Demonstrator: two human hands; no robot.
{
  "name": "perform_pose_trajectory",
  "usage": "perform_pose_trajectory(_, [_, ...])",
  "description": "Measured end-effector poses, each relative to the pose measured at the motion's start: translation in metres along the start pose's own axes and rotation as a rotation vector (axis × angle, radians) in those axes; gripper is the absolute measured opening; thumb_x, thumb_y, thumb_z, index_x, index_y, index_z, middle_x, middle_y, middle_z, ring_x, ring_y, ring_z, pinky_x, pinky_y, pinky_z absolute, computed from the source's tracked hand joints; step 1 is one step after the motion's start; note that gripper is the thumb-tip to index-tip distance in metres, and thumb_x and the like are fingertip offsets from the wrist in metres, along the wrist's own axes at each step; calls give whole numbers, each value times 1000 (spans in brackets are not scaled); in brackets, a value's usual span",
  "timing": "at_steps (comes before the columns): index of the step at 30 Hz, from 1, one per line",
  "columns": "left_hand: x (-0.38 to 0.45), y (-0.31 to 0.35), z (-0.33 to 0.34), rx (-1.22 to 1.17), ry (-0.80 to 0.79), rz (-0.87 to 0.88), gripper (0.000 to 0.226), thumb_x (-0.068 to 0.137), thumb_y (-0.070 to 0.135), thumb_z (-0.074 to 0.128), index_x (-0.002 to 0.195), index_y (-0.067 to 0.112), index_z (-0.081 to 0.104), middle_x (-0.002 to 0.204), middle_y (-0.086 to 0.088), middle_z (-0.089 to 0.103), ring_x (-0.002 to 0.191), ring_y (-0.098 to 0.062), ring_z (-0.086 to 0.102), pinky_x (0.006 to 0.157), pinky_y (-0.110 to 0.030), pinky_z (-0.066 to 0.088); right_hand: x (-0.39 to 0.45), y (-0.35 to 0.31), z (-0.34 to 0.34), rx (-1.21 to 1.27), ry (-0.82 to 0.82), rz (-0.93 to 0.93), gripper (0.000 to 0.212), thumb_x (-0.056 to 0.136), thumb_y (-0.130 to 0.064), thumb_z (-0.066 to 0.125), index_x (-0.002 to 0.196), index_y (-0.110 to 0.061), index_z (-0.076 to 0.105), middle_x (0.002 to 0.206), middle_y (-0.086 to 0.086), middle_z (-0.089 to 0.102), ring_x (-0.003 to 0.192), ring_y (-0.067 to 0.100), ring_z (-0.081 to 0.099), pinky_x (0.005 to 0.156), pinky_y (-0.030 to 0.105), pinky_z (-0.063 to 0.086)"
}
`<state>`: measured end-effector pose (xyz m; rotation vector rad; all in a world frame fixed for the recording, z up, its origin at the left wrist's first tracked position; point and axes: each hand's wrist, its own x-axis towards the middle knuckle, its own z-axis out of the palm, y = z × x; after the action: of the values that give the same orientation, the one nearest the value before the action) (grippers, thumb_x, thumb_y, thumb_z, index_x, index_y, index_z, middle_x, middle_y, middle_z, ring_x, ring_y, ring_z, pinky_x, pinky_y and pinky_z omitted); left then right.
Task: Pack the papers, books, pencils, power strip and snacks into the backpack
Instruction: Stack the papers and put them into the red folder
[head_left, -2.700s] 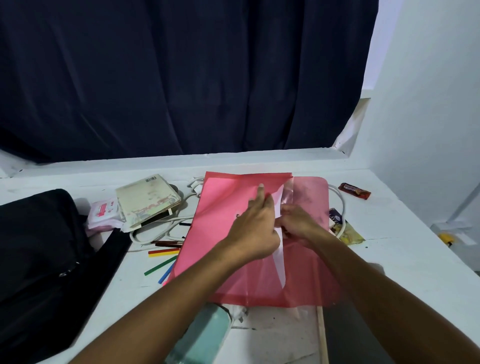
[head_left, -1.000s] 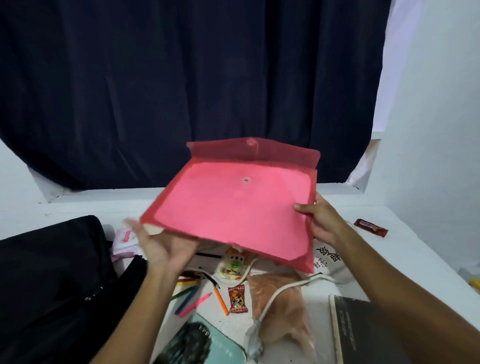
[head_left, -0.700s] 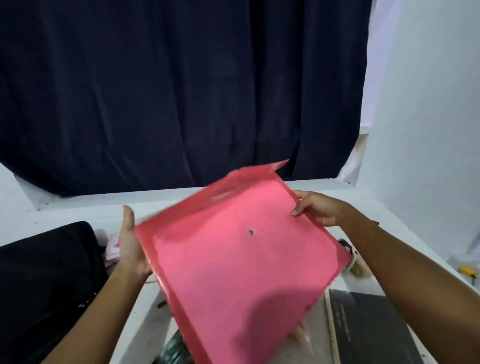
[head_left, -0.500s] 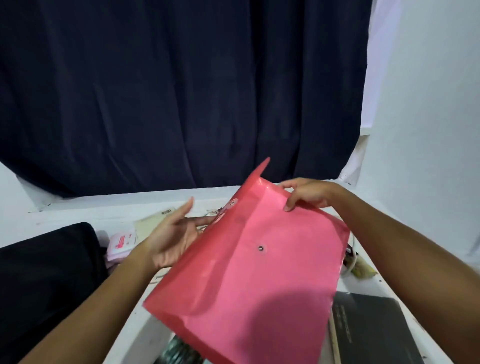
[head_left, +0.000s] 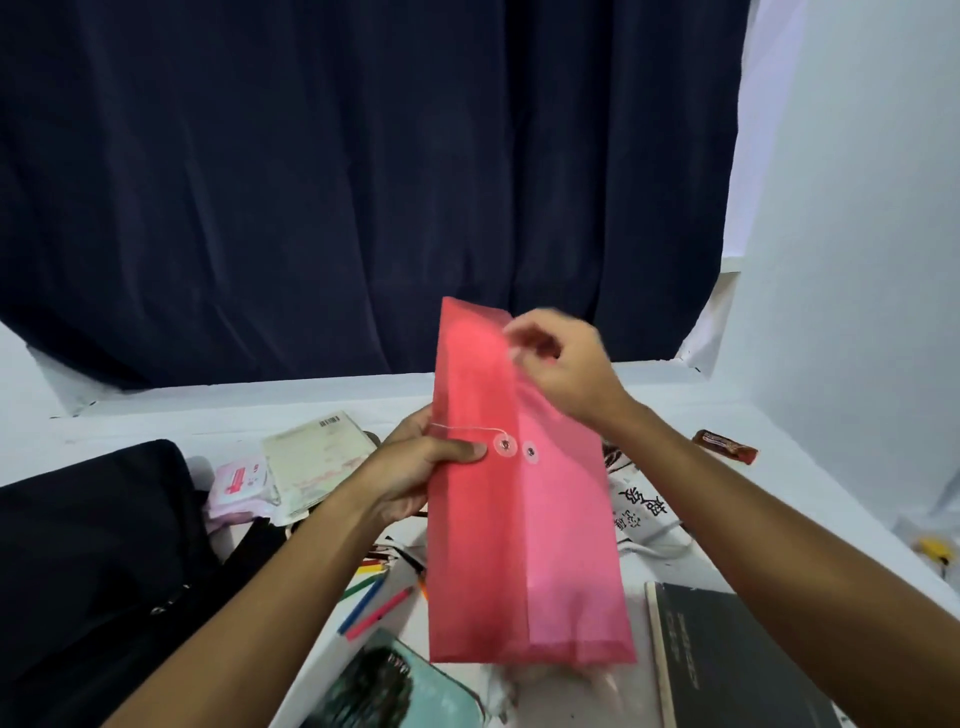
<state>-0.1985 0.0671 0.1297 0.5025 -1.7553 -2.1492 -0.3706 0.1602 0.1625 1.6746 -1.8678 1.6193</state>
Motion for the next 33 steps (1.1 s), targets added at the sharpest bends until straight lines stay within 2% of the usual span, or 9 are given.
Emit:
perform_pose_trajectory(3, [0, -1, 0, -17, 5, 40, 44, 79, -20, 56, 117, 2, 59, 89, -13, 72, 73, -22, 71, 69, -33, 60, -20, -8, 14, -61, -395, 52, 23, 76, -16, 79, 96, -11, 70, 91, -4, 59, 79, -2, 54, 75, 8, 40])
perform_pose_trajectory(9, [-14, -13, -6, -66, 7, 10, 40, 79, -22, 54, 110, 1, 62, 86, -13, 72, 71, -22, 71, 65, -31, 60, -41, -7, 34, -151, -467, -14, 12, 86, -18, 62, 77, -21, 55, 80, -8, 53, 76, 8, 49, 72, 25, 40])
perform_pose_trajectory(14, [-28, -27, -23, -172, 42, -13, 53, 61, -10, 65, 113, 2, 61, 94, -17, 72, 78, -26, 72, 65, -33, 59, -44, 12, 22, -78, -158, 352, 23, 76, 1, 59, 73, -20, 53, 62, -1, 56, 57, 13, 51, 62, 31, 44])
perform_pose_trajectory(19, [-43, -61, -29, -218, 125, -60, 80, 58, -19, 67, 130, 12, 51, 105, -19, 68, 80, -28, 71, 62, -36, 59, -65, 44, 22, -192, -150, 660, 17, 75, -7, 69, 84, -16, 57, 71, -2, 56, 67, 17, 54, 59, 26, 38])
perform_pose_trajectory(24, [-68, -105, -44, -226, 258, -119, 103, 67, -26, 63, 146, 31, 31, 110, -14, 68, 81, -28, 72, 59, -39, 58, -98, 53, 24, -484, -1, 533, 13, 87, -8, 56, 98, -15, 60, 75, 0, 57, 74, 23, 57, 64, 31, 44])
perform_pose_trajectory(26, [-74, -112, -52, -216, 278, -124, 108, 76, -26, 56, 146, 46, 19, 111, -5, 68, 83, -26, 72, 59, -39, 59, -105, 42, 33, -241, -192, 368, 23, 84, 1, 57, 98, -17, 65, 86, -2, 64, 82, 17, 63, 75, 40, 54])
perform_pose_trajectory(28, [-76, -114, -57, -179, 248, -133, 89, 77, -25, 53, 141, 35, 38, 111, -4, 71, 86, -24, 72, 63, -35, 60, -109, 18, 51, -28, -525, 308, 32, 82, 6, 59, 102, -17, 70, 93, -8, 65, 91, 14, 67, 84, 32, 55])
perform_pose_trajectory(30, [-77, -115, -60, -146, 226, -168, 70, 77, -21, 54, 131, 23, 56, 113, -15, 70, 83, -23, 70, 67, -31, 60, -108, 2, 74, -54, -808, 253, 35, 81, 3, 62, 111, -14, 69, 100, -11, 61, 95, 7, 63, 87, 21, 49])
perform_pose_trajectory(33, [-79, -120, -63, -155, 290, -209, 56, 74, -12, 63, 121, 18, 65, 103, -16, 71, 80, -21, 70, 66, -28, 59, -109, 3, 94, -257, -940, 203, 27, 81, -7, 66, 107, -11, 69, 96, -7, 58, 88, 4, 52, 81, 20, 42])
